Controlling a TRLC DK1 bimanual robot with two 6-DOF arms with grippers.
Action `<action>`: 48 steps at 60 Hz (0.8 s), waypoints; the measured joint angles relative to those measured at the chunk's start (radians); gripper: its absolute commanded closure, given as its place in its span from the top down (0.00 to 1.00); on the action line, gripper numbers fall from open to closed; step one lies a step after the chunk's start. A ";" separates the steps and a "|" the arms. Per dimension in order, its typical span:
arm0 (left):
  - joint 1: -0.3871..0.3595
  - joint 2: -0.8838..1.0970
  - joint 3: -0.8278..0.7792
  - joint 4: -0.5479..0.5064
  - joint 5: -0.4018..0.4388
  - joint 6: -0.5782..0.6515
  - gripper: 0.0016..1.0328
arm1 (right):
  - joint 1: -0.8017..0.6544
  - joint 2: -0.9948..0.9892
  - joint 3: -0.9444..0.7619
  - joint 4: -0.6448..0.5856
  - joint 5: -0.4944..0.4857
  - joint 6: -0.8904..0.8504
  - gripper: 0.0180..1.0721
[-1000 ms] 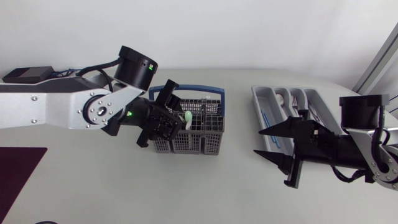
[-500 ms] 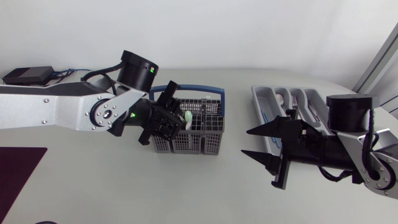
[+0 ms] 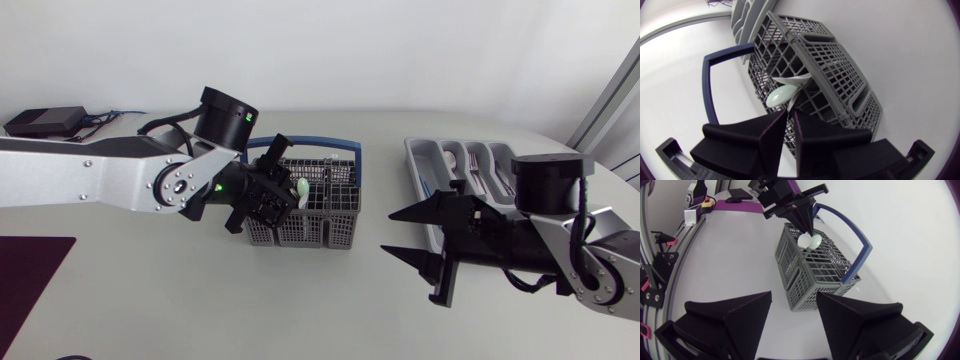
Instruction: Unload the cutlery basket into the drawer organizer.
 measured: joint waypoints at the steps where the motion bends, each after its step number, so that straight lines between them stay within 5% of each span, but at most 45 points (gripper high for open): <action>1: 0.000 0.000 -0.001 0.001 0.000 0.000 0.18 | 0.006 0.000 0.000 0.003 0.003 0.005 0.63; 48: 0.013 -0.004 -0.002 0.010 0.039 0.002 0.09 | 0.134 0.052 -0.016 0.105 0.078 0.104 0.64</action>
